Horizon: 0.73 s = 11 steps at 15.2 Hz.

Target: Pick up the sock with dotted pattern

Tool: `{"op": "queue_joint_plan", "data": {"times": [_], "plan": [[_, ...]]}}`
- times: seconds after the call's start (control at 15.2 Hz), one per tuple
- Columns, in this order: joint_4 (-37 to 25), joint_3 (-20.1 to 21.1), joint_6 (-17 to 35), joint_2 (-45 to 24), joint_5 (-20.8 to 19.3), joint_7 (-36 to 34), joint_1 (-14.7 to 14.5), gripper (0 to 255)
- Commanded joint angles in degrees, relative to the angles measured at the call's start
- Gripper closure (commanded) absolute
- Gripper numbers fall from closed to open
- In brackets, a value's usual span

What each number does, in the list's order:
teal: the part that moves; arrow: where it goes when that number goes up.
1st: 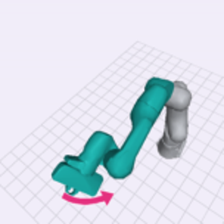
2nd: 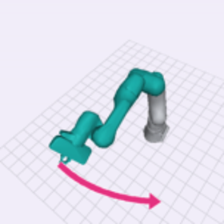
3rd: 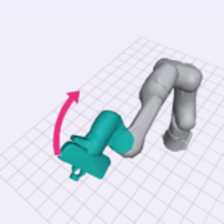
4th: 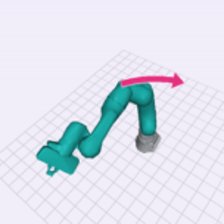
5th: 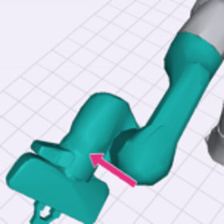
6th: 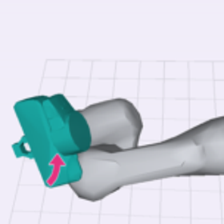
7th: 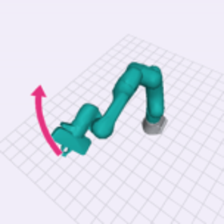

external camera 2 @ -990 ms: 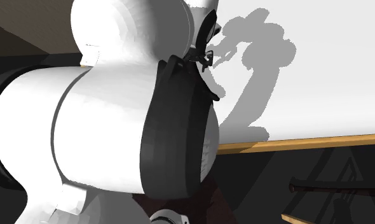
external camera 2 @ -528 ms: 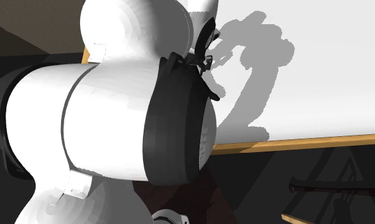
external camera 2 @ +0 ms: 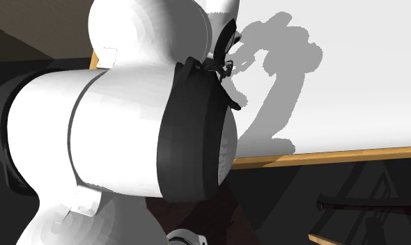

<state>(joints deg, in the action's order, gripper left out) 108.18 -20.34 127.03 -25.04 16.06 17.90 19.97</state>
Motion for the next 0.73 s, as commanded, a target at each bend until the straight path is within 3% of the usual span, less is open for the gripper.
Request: {"op": "queue_joint_plan", "data": {"times": [0.0,0.66], "plan": [[0.0,-0.1,-0.6,0.4,-0.3,-0.2,-0.1,255],[-2.1,-1.2,-6.6,4.7,-2.6,-2.0,-0.9,255]]}}
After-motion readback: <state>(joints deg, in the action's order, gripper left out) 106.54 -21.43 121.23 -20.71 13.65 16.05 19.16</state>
